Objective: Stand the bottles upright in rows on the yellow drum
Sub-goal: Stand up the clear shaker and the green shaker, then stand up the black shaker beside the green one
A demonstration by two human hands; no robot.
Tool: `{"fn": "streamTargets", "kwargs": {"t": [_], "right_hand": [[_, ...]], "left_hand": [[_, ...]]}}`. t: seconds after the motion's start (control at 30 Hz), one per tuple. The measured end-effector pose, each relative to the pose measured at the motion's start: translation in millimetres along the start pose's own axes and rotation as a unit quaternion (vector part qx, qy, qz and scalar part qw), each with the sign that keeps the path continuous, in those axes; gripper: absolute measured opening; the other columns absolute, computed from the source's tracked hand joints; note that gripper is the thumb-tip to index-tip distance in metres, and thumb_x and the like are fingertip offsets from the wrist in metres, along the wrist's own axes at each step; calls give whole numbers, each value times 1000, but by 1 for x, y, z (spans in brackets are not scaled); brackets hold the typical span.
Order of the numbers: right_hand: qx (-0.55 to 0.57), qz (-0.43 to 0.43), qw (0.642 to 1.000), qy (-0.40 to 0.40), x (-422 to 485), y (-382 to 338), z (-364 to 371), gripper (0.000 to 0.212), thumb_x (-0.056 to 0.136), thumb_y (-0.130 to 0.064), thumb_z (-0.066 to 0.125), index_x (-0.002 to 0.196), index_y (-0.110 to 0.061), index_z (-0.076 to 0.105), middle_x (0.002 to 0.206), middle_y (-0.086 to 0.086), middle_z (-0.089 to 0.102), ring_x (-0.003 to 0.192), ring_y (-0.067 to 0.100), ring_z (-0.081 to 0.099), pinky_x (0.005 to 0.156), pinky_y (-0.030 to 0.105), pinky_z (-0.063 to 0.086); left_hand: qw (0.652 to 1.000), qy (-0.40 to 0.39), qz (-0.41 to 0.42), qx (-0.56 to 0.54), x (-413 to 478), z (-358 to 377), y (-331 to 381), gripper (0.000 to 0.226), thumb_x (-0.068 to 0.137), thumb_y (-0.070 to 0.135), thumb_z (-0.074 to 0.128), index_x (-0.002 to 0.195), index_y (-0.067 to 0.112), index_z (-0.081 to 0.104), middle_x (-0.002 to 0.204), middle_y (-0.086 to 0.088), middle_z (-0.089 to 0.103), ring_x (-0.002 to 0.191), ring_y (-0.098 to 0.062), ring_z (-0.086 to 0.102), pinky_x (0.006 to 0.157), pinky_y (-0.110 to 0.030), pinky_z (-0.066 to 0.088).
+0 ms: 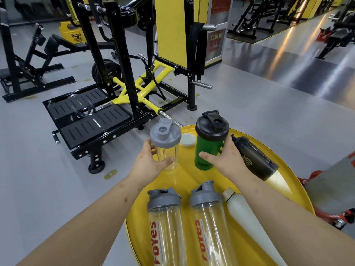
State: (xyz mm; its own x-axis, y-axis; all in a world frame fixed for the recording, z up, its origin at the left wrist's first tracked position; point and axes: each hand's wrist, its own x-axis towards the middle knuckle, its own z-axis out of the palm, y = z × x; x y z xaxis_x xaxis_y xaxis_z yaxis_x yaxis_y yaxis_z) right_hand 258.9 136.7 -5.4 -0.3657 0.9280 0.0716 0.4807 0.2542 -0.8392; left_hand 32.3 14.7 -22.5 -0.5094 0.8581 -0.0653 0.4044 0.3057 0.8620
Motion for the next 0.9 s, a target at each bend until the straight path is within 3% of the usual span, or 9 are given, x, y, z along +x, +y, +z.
{"fn": "streamTargets", "kwargs": {"t": [0.17,0.33,0.5,0.7,0.8,0.9], "right_hand": [[-52,50,997,-12,-7,2,-12,110,70,-40,91,156,-30,24,151,-3,49,138,18,47,111,44,43],[-96,85,991,-26,-17,9,-28,112,72,-37,88,160,-24,20,158,3,42,141,20,44,112,44,43],[-125,82,988,-23,-20,11,-39,94,79,-29,83,157,-20,30,152,6,47,135,22,50,108,42,47],[-215,36,976,-33,-17,14,-63,66,83,-26,74,144,-18,52,140,6,57,124,24,57,102,41,50],[-237,15,971,-31,-12,22,-80,56,85,-27,70,139,-18,57,133,8,58,114,26,59,88,37,51],[-256,11,966,-31,-5,35,-100,52,86,-30,68,136,-20,58,126,7,58,113,28,56,78,32,41]], "left_hand": [[993,78,43,71,-9,-9,-3,65,77,49,85,127,29,49,111,6,60,100,-12,59,78,-27,46],[988,90,44,117,-20,-13,-5,51,78,58,77,109,28,49,96,7,53,84,-15,54,68,-34,44],[985,88,55,138,-34,-5,4,30,88,51,71,87,26,56,83,7,54,79,-18,55,71,-39,50],[983,91,56,152,-48,16,21,23,92,48,67,84,27,62,79,7,58,79,-16,57,70,-36,48],[983,82,56,151,-55,35,35,20,93,45,67,85,27,64,77,6,59,78,-15,56,66,-31,42],[983,74,61,154,-57,60,52,16,93,44,67,87,29,64,76,7,60,77,-16,56,61,-25,38]]}}
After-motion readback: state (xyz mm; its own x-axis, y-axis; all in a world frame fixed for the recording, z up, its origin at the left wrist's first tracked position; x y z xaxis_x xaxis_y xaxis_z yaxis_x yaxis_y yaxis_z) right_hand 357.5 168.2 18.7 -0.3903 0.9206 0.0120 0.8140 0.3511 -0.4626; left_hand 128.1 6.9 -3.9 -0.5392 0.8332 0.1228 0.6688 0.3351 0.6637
